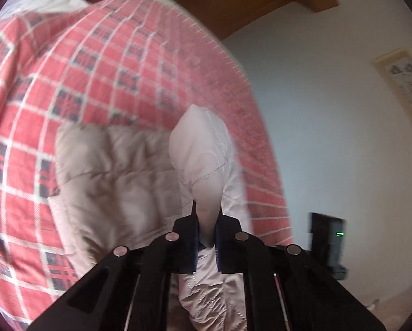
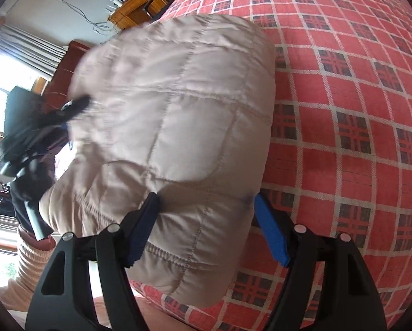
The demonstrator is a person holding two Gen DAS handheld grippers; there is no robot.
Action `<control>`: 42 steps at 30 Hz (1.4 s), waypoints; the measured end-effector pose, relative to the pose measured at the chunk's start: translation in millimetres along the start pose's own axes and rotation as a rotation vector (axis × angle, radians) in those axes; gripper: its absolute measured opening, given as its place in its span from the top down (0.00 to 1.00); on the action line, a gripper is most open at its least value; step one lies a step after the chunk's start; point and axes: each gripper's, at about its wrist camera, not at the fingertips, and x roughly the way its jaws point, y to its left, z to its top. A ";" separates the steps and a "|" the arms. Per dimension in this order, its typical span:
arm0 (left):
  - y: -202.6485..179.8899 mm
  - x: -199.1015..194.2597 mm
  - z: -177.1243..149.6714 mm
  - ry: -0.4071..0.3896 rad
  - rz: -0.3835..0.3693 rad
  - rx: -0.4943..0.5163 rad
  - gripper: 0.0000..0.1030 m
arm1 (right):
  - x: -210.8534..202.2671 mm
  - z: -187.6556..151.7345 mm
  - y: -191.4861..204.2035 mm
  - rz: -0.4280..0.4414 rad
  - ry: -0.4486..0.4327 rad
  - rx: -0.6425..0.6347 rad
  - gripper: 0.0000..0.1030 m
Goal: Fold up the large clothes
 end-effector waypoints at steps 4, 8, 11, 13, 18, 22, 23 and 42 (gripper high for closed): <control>-5.6 -34.1 -10.6 -0.036 -0.073 0.020 0.92 | -2.3 -5.6 7.0 0.023 0.006 -0.023 0.30; 38.1 -29.3 -26.3 0.000 0.052 -0.045 0.92 | 8.3 -9.6 14.7 0.026 0.036 -0.041 0.30; 73.9 -12.7 -37.5 0.033 0.108 -0.086 0.91 | 16.0 -10.1 19.8 0.023 0.052 -0.042 0.30; 83.4 -3.9 -41.3 0.039 0.119 -0.079 0.89 | 17.9 -9.6 23.8 -0.001 0.050 -0.063 0.29; 89.2 7.2 -46.7 0.054 0.146 -0.087 0.84 | 27.4 -10.5 31.3 -0.020 0.057 -0.062 0.27; 76.9 -8.5 -39.8 0.049 0.191 -0.110 0.77 | 31.6 -6.7 33.5 -0.006 0.056 -0.044 0.27; 69.5 -16.6 -40.3 0.037 0.223 -0.100 0.77 | 31.4 -7.5 32.0 -0.005 0.055 -0.042 0.27; -1.2 8.6 -111.3 0.111 0.410 0.199 0.84 | 35.4 -10.5 37.2 -0.013 0.050 -0.056 0.25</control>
